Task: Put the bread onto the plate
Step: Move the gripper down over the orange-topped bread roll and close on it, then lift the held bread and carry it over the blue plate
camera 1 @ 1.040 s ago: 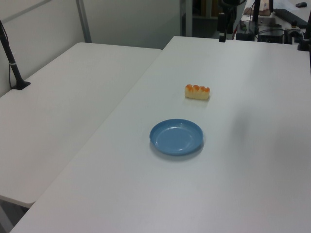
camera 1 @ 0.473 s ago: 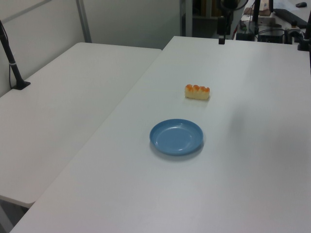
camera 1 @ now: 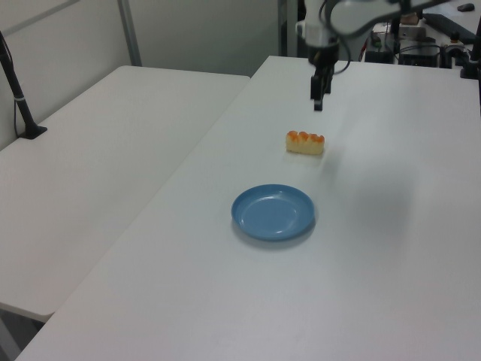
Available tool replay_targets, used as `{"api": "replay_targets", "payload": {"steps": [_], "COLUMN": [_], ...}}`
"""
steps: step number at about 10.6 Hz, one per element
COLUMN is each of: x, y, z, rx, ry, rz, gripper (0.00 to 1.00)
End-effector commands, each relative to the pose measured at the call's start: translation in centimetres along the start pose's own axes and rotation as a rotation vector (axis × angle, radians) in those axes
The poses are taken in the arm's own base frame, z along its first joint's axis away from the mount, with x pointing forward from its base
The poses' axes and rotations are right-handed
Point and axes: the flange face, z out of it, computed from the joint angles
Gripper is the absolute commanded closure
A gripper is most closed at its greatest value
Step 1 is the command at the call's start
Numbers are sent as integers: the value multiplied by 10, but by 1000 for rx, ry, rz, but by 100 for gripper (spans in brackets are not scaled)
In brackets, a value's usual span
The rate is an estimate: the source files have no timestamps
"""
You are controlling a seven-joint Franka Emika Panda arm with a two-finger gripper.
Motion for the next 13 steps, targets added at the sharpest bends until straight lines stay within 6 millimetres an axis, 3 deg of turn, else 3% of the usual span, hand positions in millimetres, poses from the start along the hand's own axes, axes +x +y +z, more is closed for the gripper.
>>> {"api": "replay_targets", "payload": {"steps": [1, 5, 7, 10, 12, 13], "x": [20, 35, 39, 39, 40, 42], "y": [-1, -5, -11, -19, -24, -48], "z": [46, 105, 118, 122, 108, 87], "rx": [-30, -75, -71, -69, -57, -49], "ry": [25, 42, 54, 49, 61, 87], "rz": [22, 90, 99, 91, 97, 111], "gripper": [0, 0, 2, 63, 69, 69]}}
